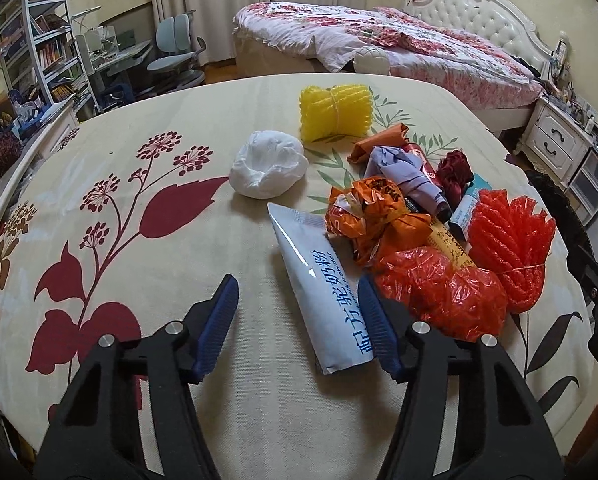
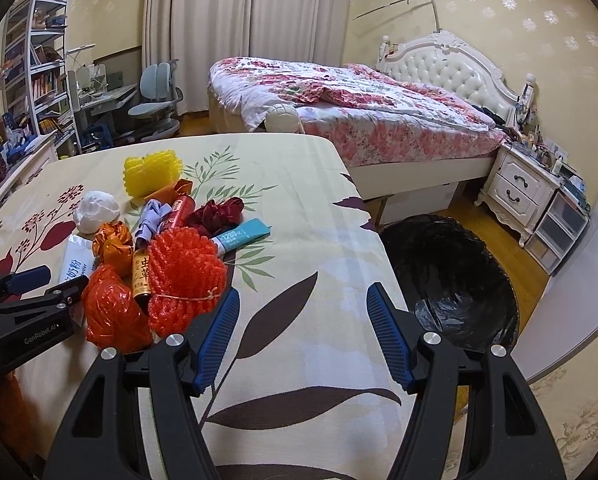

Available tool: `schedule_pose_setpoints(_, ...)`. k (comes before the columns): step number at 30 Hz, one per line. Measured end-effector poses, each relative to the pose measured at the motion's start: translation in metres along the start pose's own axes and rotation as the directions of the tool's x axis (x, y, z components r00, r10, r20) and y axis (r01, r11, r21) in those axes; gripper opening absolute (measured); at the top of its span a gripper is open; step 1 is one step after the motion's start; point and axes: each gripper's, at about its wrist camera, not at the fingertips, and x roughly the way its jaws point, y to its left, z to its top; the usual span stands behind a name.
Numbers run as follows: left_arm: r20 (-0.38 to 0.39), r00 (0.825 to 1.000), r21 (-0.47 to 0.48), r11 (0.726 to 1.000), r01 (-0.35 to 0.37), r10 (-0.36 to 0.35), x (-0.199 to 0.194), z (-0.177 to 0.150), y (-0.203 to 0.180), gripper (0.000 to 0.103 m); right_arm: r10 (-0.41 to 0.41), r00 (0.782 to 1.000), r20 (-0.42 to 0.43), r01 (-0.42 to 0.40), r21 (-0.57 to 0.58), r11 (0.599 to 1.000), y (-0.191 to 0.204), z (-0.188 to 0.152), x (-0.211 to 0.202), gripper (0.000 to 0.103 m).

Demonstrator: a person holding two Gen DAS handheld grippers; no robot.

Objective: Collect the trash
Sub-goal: 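Grasp the white milk-powder tube with the left tool, then grasp the red mesh net bag with the right tool while the left tool holds the tube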

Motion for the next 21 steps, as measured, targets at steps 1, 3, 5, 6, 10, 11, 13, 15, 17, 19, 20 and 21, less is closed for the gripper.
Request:
schedule_pose_setpoints(1, -0.004, 1.000, 0.005, 1.000, 0.001, -0.001, 0.001, 0.000, -0.001, 0.055, 0.001, 1.000, 0.000, -0.001, -0.002, 1.000, 0.001, 0.000, 0.000, 0.065)
schedule_pose_setpoints(3, -0.017, 1.000, 0.003, 1.000, 0.012, -0.012, 0.003, -0.001, -0.001, 0.049, 0.006, 1.000, -0.001, -0.006, -0.005, 1.000, 0.003, 0.000, 0.000, 0.065)
schedule_pose_setpoints(5, -0.026, 0.999, -0.001, 1.000, 0.026, -0.026, 0.006, -0.002, 0.000, 0.038, 0.012, 1.000, -0.003, -0.012, -0.007, 1.000, 0.006, 0.000, 0.001, 0.065)
schedule_pose_setpoints(6, -0.028, 0.999, -0.002, 1.000, 0.028, -0.029, 0.006, -0.003, 0.001, 0.035, 0.015, 1.000, -0.004, -0.015, -0.007, 1.000, 0.006, -0.001, 0.001, 0.065)
schedule_pose_setpoints(10, -0.012, 1.000, 0.006, 1.000, 0.024, -0.024, 0.002, -0.005, 0.002, 0.027, 0.035, 0.999, -0.007, -0.035, -0.010, 0.999, 0.010, 0.000, -0.001, 0.065)
schedule_pose_setpoints(11, -0.008, 1.000, 0.006, 1.000, 0.025, -0.025, 0.001, -0.006, 0.003, 0.026, 0.041, 0.999, -0.006, -0.041, -0.012, 0.999, 0.012, 0.000, -0.001, 0.065)
schedule_pose_setpoints(13, 0.002, 1.000, 0.000, 1.000, 0.024, -0.024, -0.003, -0.007, 0.006, 0.026, 0.056, 0.998, -0.006, -0.057, -0.015, 0.998, 0.016, 0.001, -0.002, 0.065)
schedule_pose_setpoints(15, 0.012, 1.000, -0.005, 1.000, 0.021, -0.020, -0.007, -0.008, 0.009, 0.025, 0.073, 0.997, -0.005, -0.073, -0.021, 0.997, 0.020, 0.002, -0.001, 0.065)
schedule_pose_setpoints(17, 0.023, 1.000, -0.011, 1.000, 0.013, -0.013, -0.010, -0.009, 0.013, 0.025, 0.090, 0.996, -0.007, -0.090, -0.025, 0.996, 0.025, 0.003, -0.001, 0.065)
schedule_pose_setpoints(19, 0.035, 0.999, -0.017, 1.000, 0.009, -0.009, -0.014, -0.009, 0.017, 0.025, 0.108, 0.994, -0.012, -0.108, -0.023, 0.994, 0.030, 0.004, 0.001, 0.065)
schedule_pose_setpoints(20, 0.042, 0.999, -0.019, 1.000, 0.006, -0.005, -0.016, -0.010, 0.018, 0.025, 0.114, 0.993, -0.015, -0.115, -0.025, 0.993, 0.033, 0.005, 0.002, 0.065)
schedule_pose_setpoints(21, 0.049, 0.999, -0.022, 1.000, 0.002, -0.001, -0.018, -0.010, 0.019, 0.025, 0.116, 0.993, -0.016, -0.117, -0.029, 0.993, 0.035, 0.005, 0.004, 0.065)
